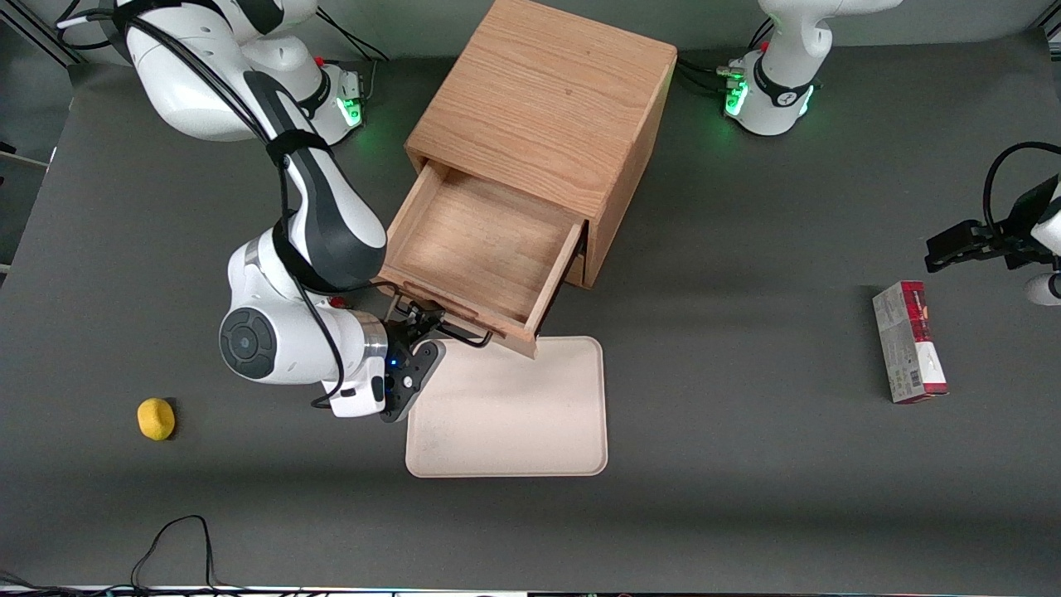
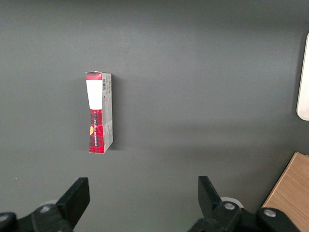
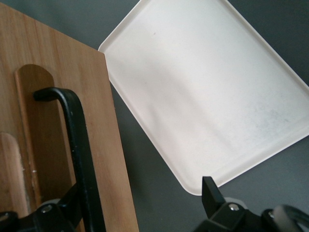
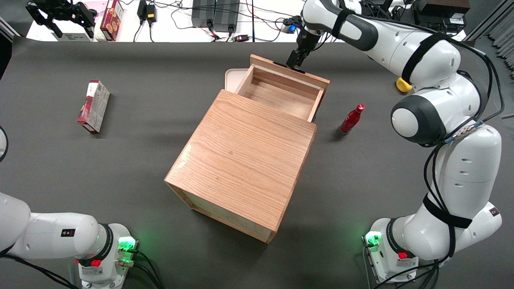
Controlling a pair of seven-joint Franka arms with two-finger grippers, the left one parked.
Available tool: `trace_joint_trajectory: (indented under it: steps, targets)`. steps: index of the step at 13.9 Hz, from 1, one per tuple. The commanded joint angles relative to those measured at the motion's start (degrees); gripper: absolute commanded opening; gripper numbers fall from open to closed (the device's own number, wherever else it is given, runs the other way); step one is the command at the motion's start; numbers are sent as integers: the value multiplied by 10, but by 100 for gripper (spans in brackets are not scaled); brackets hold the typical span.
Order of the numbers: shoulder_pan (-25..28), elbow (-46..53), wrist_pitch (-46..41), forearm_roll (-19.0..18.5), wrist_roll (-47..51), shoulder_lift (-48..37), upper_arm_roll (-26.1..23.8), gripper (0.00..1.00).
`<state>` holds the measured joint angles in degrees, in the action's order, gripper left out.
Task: Open upper drawer
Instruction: 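Pull the drawer handle further out with the right gripper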
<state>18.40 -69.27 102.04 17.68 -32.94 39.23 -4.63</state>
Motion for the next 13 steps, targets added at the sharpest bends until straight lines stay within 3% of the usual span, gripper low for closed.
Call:
trace_joint_trajectory:
  steps: [1, 13]
  targets:
    - [-8, 31, -3, -6, -14, 23, -2, 100]
    - [-23, 50, 23, 0, -10, 35, -3, 100]
